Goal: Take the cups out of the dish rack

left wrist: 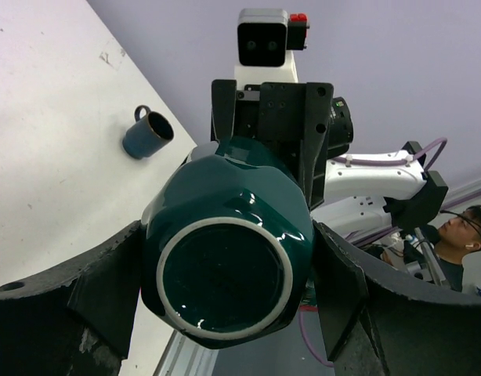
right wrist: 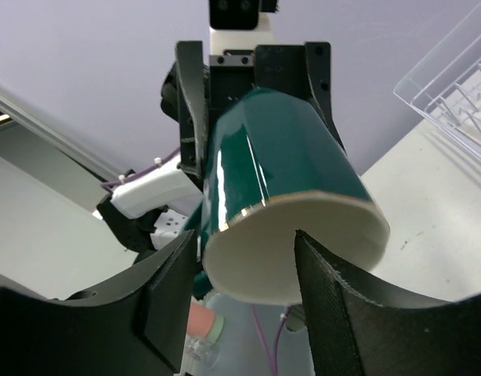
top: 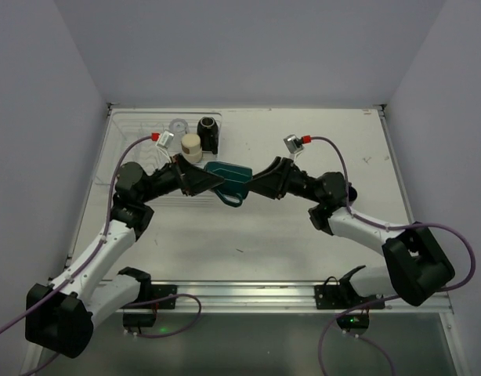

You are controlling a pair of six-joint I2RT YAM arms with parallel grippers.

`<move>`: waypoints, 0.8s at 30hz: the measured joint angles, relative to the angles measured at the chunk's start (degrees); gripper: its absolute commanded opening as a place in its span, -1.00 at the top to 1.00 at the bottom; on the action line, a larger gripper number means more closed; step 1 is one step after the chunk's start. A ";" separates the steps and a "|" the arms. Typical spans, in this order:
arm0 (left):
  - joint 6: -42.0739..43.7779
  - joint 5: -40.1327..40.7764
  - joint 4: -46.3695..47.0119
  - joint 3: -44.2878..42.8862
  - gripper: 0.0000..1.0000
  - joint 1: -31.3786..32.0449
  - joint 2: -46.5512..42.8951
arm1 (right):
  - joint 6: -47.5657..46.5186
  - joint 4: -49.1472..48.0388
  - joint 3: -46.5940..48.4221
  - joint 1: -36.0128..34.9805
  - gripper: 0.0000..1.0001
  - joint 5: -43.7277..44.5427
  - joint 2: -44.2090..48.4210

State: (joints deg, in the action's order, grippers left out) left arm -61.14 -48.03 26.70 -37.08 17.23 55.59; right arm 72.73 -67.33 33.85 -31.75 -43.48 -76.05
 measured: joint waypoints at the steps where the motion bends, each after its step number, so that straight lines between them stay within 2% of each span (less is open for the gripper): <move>1: -0.13 0.11 0.28 0.31 1.00 0.28 0.02 | 0.46 -1.05 0.22 -0.02 -0.08 -0.07 -0.61; 9: -1.25 1.70 1.62 1.42 1.00 2.49 1.42 | 2.75 -5.09 2.49 -0.79 0.29 -0.94 -3.63; 11: -1.31 2.03 2.34 1.42 1.00 2.82 1.84 | 2.93 -5.31 2.91 -1.18 0.88 -1.11 -4.59; 12: -0.92 2.23 2.32 1.42 1.00 2.75 1.97 | 4.83 -6.21 3.06 -1.27 1.00 -0.57 -4.98; 14: -0.31 2.27 2.89 1.55 0.96 2.80 2.27 | 5.60 -6.47 3.74 -0.96 1.00 0.42 -5.11; 15: -0.24 2.34 3.23 1.55 0.30 2.82 2.27 | 5.70 -6.62 3.76 -0.96 1.00 0.57 -5.11; 16: -0.15 2.29 3.28 1.55 -0.10 2.82 2.27 | 5.68 -6.82 3.76 -1.03 1.00 0.61 -5.11; 17: -0.02 2.25 3.26 1.55 -0.40 2.82 2.27 | 5.64 -6.86 3.76 -1.03 1.00 0.61 -5.09; 18: 0.42 2.27 3.19 1.53 -0.86 2.82 2.27 | 5.38 -6.78 3.74 -1.03 1.00 0.61 -4.98; 20: 1.38 2.93 1.44 0.98 -0.99 2.91 1.95 | 3.69 -5.14 3.74 -1.20 1.00 0.44 -4.24; 24: 5.29 6.67 -6.97 -2.69 -1.00 3.78 0.50 | -1.03 1.68 2.91 -1.92 1.00 0.35 -0.44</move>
State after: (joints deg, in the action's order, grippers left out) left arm -55.86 -41.36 19.73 -39.77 21.02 56.10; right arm 71.70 -65.65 36.75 -33.67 -43.13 -76.49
